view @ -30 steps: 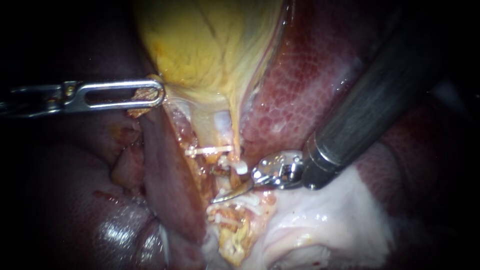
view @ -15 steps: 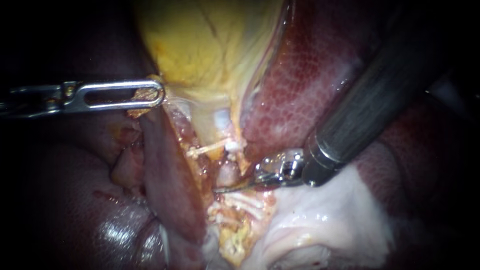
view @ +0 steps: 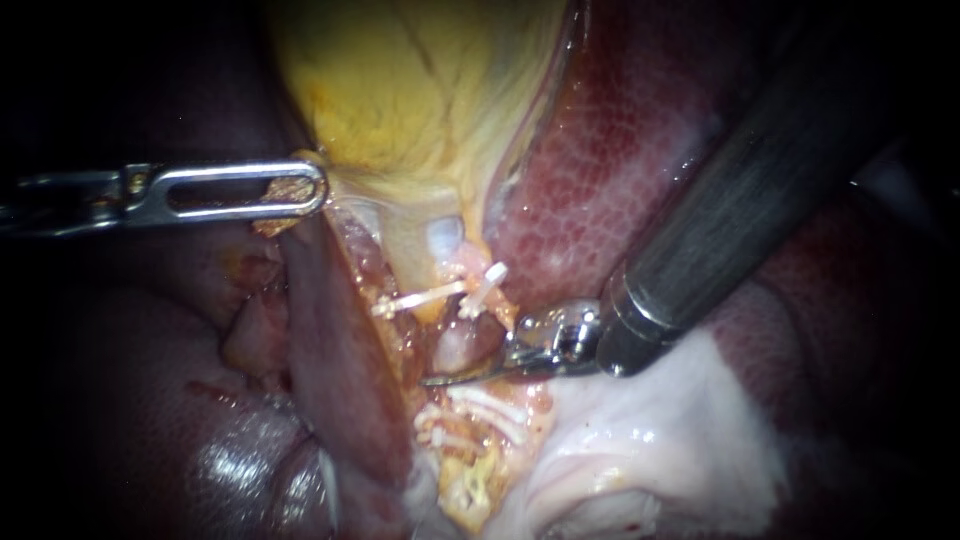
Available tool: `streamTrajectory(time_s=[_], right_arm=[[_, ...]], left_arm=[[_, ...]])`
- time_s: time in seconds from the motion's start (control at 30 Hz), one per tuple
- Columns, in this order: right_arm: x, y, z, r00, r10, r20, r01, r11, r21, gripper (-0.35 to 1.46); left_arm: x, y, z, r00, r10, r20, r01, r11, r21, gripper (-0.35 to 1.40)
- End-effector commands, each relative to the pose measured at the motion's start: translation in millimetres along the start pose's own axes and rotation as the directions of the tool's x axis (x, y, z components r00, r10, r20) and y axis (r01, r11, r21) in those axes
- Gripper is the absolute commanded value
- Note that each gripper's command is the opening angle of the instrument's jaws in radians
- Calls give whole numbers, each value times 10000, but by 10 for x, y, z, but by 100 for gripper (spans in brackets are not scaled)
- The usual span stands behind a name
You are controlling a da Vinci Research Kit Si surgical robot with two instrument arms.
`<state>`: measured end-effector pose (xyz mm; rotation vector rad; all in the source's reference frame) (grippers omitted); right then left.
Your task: Go back from the cut right tube
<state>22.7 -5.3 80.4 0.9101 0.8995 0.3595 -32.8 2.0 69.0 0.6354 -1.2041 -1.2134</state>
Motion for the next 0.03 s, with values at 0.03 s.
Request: streamTrajectory(time_s=[0.03], right_arm=[[1,0,-2,10000,2,2,-2,10000,15,-35]], left_arm=[[0,0,0,10000,-7,1,7,10000,-7,-35]])
